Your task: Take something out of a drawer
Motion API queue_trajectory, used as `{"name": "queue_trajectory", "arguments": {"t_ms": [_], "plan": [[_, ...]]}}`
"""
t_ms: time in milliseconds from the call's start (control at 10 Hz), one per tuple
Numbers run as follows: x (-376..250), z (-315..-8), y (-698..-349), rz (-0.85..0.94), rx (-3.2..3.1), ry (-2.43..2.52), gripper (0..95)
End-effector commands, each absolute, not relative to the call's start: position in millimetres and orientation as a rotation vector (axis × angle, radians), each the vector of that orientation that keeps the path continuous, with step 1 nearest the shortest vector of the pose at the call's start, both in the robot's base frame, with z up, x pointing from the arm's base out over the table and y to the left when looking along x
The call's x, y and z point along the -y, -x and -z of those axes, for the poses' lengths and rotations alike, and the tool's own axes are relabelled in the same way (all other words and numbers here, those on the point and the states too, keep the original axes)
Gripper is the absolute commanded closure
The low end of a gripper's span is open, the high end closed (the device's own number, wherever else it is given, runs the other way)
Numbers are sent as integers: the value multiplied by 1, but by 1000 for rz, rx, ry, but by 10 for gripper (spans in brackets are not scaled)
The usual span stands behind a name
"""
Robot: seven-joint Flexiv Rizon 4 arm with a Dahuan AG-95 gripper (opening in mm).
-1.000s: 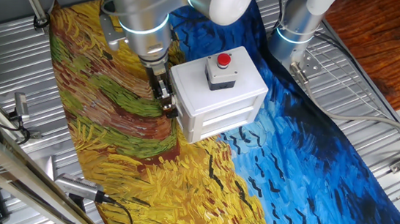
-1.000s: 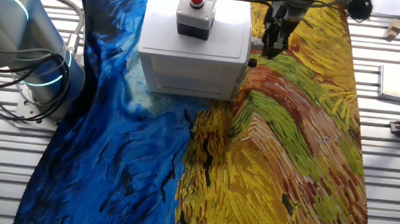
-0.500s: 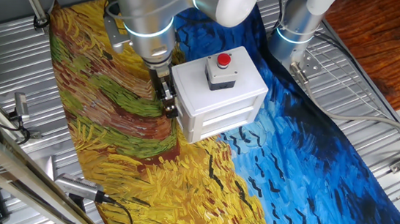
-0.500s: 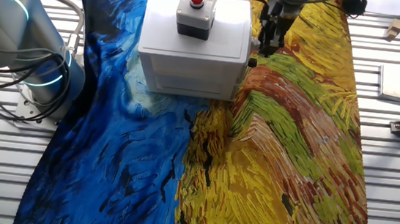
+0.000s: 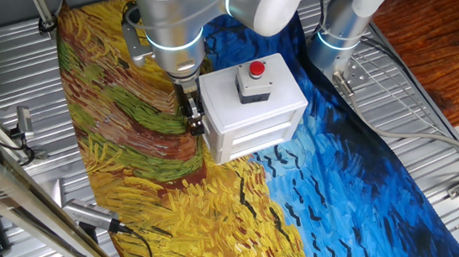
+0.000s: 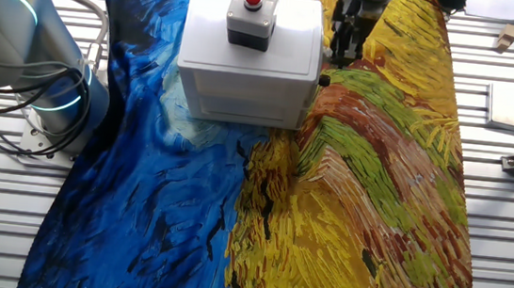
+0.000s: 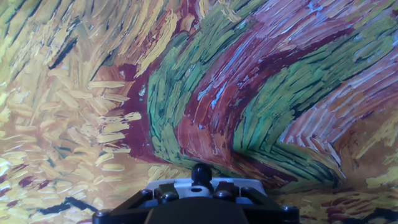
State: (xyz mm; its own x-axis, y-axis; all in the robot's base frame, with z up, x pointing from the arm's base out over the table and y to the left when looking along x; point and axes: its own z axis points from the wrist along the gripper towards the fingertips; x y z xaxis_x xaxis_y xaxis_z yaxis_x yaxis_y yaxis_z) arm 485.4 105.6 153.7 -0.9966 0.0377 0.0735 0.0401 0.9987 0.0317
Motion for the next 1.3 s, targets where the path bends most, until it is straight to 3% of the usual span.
{"name": "queue_trajectory", "arguments": {"t_ms": [100, 200, 1300], "plan": [[-106, -154, -485, 30, 3066, 48, 760], [-105, -154, -486, 32, 3066, 48, 950], [-105, -153, -498, 37, 3063, 35, 950]]}}
